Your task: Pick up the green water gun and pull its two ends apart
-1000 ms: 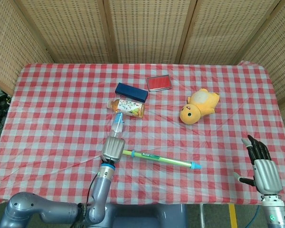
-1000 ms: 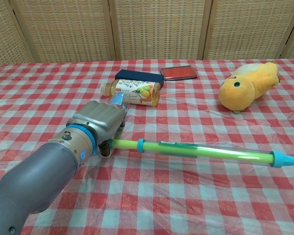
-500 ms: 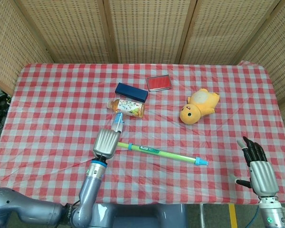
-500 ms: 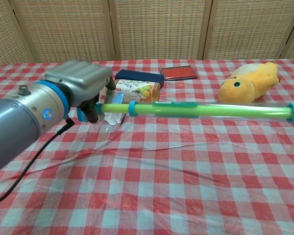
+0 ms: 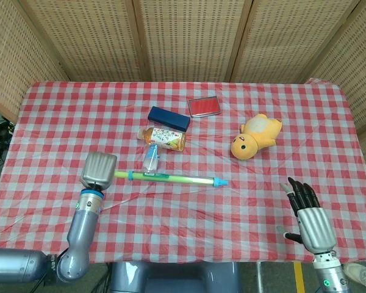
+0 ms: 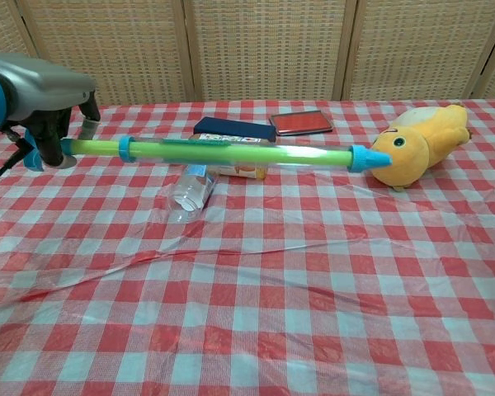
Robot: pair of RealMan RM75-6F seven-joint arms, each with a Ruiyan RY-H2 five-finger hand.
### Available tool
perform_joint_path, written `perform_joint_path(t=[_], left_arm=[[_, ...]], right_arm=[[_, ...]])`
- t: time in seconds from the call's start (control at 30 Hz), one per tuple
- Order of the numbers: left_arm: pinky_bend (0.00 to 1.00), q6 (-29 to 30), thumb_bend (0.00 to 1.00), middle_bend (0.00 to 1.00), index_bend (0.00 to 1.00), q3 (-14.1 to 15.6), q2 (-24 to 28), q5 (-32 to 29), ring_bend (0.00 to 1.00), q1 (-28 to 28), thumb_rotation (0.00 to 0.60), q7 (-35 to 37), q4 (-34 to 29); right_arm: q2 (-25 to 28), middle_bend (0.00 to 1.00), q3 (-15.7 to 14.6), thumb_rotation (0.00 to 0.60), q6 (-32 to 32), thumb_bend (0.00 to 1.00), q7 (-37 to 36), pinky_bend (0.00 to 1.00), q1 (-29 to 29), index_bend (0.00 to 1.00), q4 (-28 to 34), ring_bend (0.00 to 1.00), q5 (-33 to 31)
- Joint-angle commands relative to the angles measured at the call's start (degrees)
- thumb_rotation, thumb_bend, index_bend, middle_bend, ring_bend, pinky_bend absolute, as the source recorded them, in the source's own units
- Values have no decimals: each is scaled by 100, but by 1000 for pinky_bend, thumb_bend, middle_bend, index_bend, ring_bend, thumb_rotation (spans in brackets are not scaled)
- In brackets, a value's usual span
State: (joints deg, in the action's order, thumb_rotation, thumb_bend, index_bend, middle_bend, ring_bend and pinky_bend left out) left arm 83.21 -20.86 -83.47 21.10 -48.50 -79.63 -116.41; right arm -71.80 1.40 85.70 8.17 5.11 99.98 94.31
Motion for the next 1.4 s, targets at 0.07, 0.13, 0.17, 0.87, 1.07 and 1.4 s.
perform_joint_path(t=[0.07, 0.13, 0.17, 0.87, 1.07, 1.4], left_arm=[[772, -371, 582, 966, 841, -6, 289, -179, 857, -59, 600, 343, 138], [772, -536, 582, 966, 842, 83, 363, -95, 857, -75, 600, 513, 252], [772, -618, 582, 966, 842, 119, 395, -47, 857, -82, 600, 590, 304], [772, -1545, 582, 966, 846, 469, 1094, -75, 857, -724, 600, 1174, 708], [772, -1611, 581, 966, 846, 628, 1084, -133, 857, -892, 600, 1309, 813], [772, -1642, 582, 966, 846, 844, 1108, -167, 857, -1048, 600, 1571, 877]], right_arm=[[-132, 0, 138, 600, -292, 122, 643, 0, 258, 93, 508, 0, 43], [-198, 0, 212, 600, -426, 124, 915, 0, 364, 98, 715, 0, -12], [-235, 0, 249, 600, -508, 125, 1025, 0, 425, 102, 815, 0, -47], [-1332, 512, 1335, 600, -1356, 195, 3196, 352, 1708, 346, 1519, 500, -1948], [-1677, 665, 1403, 600, -1255, 211, 3588, 436, 1973, 348, 1364, 663, -2174], [-1987, 898, 1403, 600, -1045, 230, 3786, 609, 2181, 380, 1151, 881, -2458]])
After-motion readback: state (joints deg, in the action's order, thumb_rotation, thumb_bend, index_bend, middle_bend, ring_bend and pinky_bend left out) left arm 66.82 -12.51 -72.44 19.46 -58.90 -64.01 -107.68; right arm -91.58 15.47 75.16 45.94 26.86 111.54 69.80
